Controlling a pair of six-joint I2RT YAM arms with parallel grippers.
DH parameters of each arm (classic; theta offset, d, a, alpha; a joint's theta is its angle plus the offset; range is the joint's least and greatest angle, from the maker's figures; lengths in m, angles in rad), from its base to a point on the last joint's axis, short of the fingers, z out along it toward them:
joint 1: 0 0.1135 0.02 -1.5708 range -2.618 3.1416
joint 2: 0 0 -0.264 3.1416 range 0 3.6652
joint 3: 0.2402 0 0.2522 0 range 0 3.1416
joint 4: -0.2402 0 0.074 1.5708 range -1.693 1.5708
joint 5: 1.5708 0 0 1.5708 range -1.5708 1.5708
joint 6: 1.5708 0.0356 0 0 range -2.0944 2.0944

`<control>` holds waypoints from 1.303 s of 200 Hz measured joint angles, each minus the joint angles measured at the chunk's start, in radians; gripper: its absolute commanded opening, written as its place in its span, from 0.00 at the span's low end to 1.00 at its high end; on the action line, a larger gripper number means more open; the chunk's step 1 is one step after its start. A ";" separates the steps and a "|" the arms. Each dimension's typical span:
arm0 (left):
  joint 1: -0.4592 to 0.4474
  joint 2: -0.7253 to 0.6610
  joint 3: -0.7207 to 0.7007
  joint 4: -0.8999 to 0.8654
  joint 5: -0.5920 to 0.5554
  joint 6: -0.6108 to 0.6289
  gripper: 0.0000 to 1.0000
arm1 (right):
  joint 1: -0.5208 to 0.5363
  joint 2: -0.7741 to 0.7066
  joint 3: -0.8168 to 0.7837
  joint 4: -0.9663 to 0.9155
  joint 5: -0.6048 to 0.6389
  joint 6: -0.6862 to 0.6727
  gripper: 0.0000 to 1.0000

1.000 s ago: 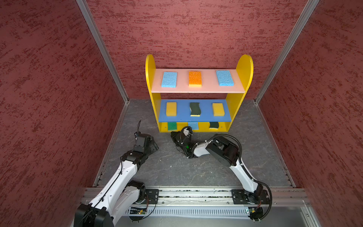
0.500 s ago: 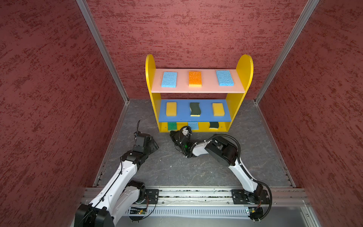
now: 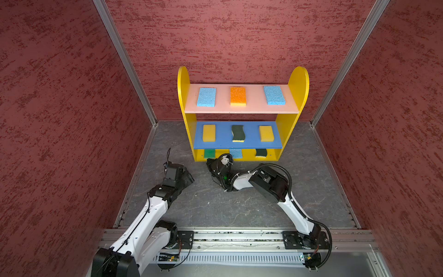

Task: Arrange cleaning sponges on a shelf
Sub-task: Move the cleaning sponge to the shelf.

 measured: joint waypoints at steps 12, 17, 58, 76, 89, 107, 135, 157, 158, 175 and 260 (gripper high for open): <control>0.000 0.000 -0.003 0.001 0.000 -0.003 0.75 | 0.000 0.002 0.002 0.000 0.000 0.002 0.06; 0.000 0.000 -0.004 0.002 0.001 -0.003 0.75 | 0.000 0.002 0.002 0.000 0.000 0.003 0.06; 0.000 0.008 -0.008 0.006 0.010 -0.007 0.74 | 0.000 0.002 0.002 -0.002 0.002 0.011 0.06; 0.000 0.014 -0.008 0.007 0.014 -0.007 0.75 | 0.000 0.002 0.003 -0.005 0.003 0.014 0.06; 0.000 0.019 -0.008 0.008 0.015 -0.007 0.75 | 0.000 0.002 0.003 -0.008 0.004 0.019 0.06; 0.000 0.026 -0.008 0.013 0.017 -0.007 0.74 | -0.002 0.002 0.003 -0.009 0.004 0.023 0.06; 0.000 0.027 -0.008 0.028 0.018 -0.008 0.74 | -0.005 0.002 0.003 -0.009 0.004 0.023 0.07; 0.000 0.031 -0.008 0.031 0.019 -0.009 0.74 | -0.008 0.002 0.003 -0.009 0.004 0.023 0.07; 0.000 0.031 -0.008 0.031 0.019 -0.009 0.74 | -0.008 0.002 0.003 -0.009 0.004 0.023 0.07; 0.000 0.031 -0.011 0.035 0.021 -0.010 0.74 | -0.010 0.002 0.003 -0.009 0.004 0.023 0.07; 0.000 0.031 -0.029 0.045 0.025 -0.014 0.74 | -0.010 -0.005 -0.012 -0.002 0.024 0.031 0.09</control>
